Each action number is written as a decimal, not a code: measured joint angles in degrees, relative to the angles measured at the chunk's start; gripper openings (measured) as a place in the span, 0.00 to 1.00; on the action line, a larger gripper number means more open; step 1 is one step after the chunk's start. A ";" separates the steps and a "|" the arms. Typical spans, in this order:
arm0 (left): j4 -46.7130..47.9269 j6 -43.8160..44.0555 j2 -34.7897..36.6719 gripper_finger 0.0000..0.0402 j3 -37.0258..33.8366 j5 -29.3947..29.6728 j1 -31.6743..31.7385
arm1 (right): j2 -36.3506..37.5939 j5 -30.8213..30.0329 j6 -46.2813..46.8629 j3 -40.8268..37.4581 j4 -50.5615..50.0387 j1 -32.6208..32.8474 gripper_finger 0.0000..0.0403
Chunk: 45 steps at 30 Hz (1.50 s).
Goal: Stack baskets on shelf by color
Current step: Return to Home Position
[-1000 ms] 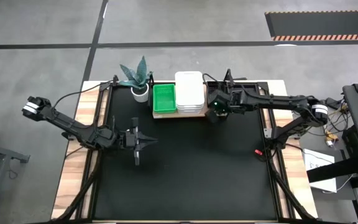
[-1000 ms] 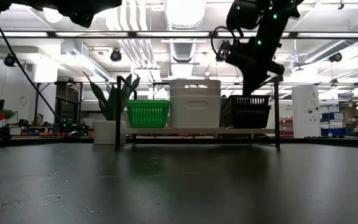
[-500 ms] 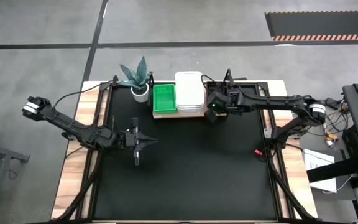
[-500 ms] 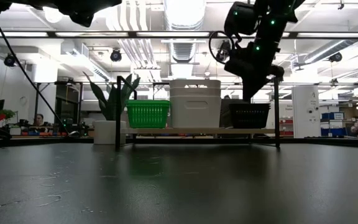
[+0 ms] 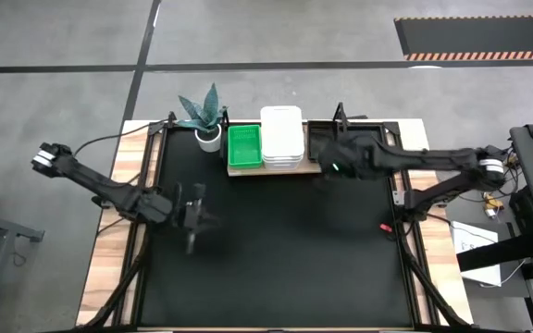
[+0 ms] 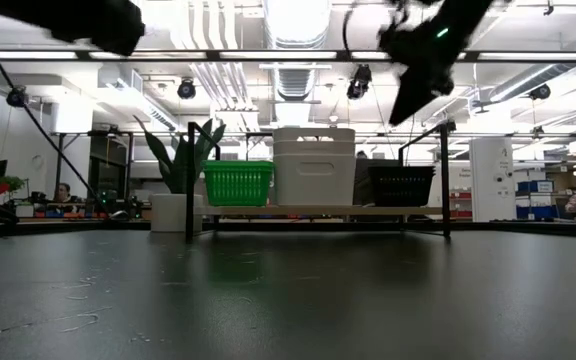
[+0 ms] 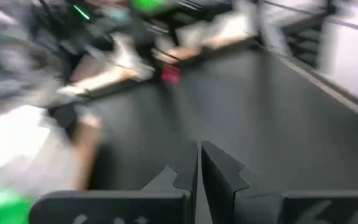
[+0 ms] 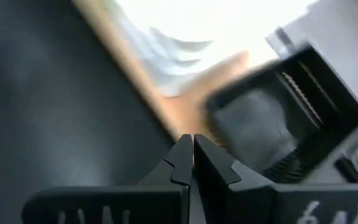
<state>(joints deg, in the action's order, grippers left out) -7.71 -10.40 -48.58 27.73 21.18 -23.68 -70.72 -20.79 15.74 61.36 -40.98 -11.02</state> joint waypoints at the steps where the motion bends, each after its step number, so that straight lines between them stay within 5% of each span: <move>1: 4.14 1.02 1.78 0.01 0.00 -3.21 -0.26 | 1.81 0.06 -2.11 -1.22 0.36 2.18 0.02; 5: 11.12 5.10 9.96 0.01 -3.01 -11.30 -1.34 | 12.26 -1.61 -8.65 -12.04 12.28 13.81 0.02; 9: -0.58 -0.61 18.79 0.00 -11.37 -10.83 -1.03 | 25.02 -0.40 -21.96 -29.89 39.05 25.93 0.02; 12: -10.79 -2.94 23.55 0.00 -17.98 -9.69 -0.35 | 31.19 -2.07 -31.59 -42.17 59.73 28.72 0.02; 15: -11.21 -3.15 28.92 0.00 -22.82 -3.64 -0.32 | 36.44 -2.38 -39.73 -49.88 69.61 27.82 0.02; 19: -10.40 -3.95 37.66 0.00 -27.19 7.75 -0.29 | 43.62 -1.78 -44.24 -54.32 73.09 25.47 0.02; 27: -6.97 -4.48 47.40 0.00 -27.23 7.52 -0.37 | 57.39 1.66 -51.20 -60.67 76.15 24.87 0.02; 36: -7.27 -9.57 45.21 0.00 -27.29 7.88 -0.33 | 70.25 -2.65 -57.43 -60.65 76.12 24.86 0.02; 45: -7.32 -9.54 41.96 0.00 -27.36 7.85 -0.35 | 68.04 -6.32 -57.38 -59.91 76.41 24.87 0.02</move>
<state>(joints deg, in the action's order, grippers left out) -15.03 -19.94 -6.62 0.36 29.03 -24.03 -2.69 -27.11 -41.64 1.45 35.43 13.85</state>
